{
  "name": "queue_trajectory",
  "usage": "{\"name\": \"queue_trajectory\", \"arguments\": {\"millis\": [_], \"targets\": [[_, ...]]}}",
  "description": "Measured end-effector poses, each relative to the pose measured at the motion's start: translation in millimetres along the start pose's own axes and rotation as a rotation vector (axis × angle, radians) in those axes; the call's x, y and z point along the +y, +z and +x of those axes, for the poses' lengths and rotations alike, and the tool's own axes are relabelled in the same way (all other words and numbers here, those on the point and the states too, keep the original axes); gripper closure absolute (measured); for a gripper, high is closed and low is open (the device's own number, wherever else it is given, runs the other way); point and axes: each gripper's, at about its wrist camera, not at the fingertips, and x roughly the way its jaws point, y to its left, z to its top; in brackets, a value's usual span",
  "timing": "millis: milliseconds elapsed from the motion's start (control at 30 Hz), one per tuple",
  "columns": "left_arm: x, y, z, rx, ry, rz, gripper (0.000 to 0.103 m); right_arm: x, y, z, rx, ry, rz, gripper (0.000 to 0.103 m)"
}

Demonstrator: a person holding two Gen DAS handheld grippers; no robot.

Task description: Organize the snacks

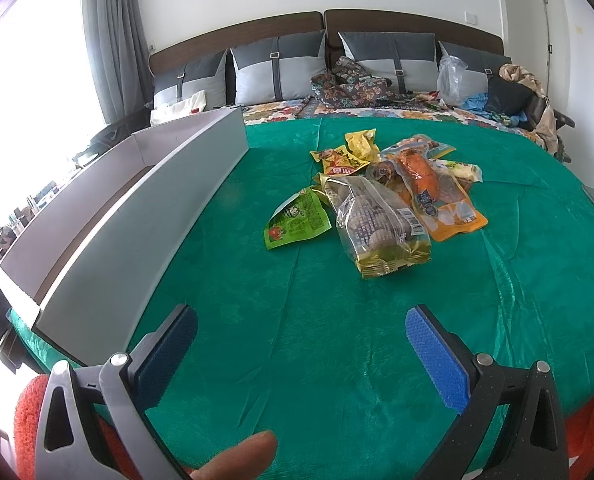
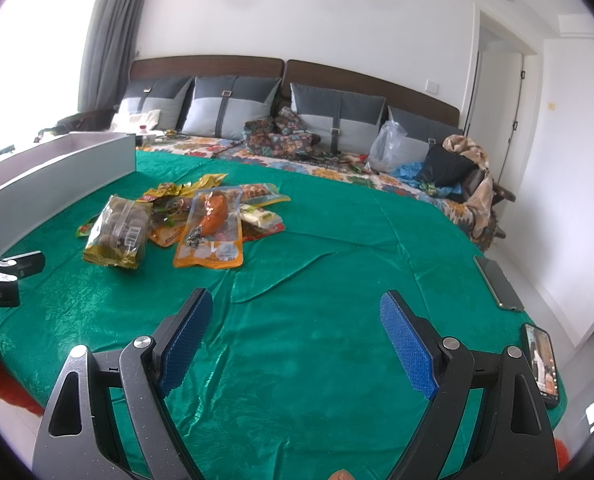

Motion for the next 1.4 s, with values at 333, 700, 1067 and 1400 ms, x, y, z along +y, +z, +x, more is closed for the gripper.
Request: {"name": "queue_trajectory", "arguments": {"millis": [333, 700, 1067, 1400], "targets": [[1, 0, 1, 0.003, -0.002, -0.004, 0.000, 0, 0, 0, 0.000, 0.000, 0.000, 0.015], [2, 0, 1, 0.005, -0.003, -0.004, 0.000, 0, 0, 1, 0.001, 0.000, 0.001, 0.015], [4, -1, 8, 0.028, -0.009, -0.016, 0.000, 0, 0, 1, 0.001, 0.000, 0.001, 0.015], [4, -7, 56, 0.215, -0.085, -0.021, 0.000, 2, -7, 18, 0.095, 0.065, 0.030, 0.015]]}}
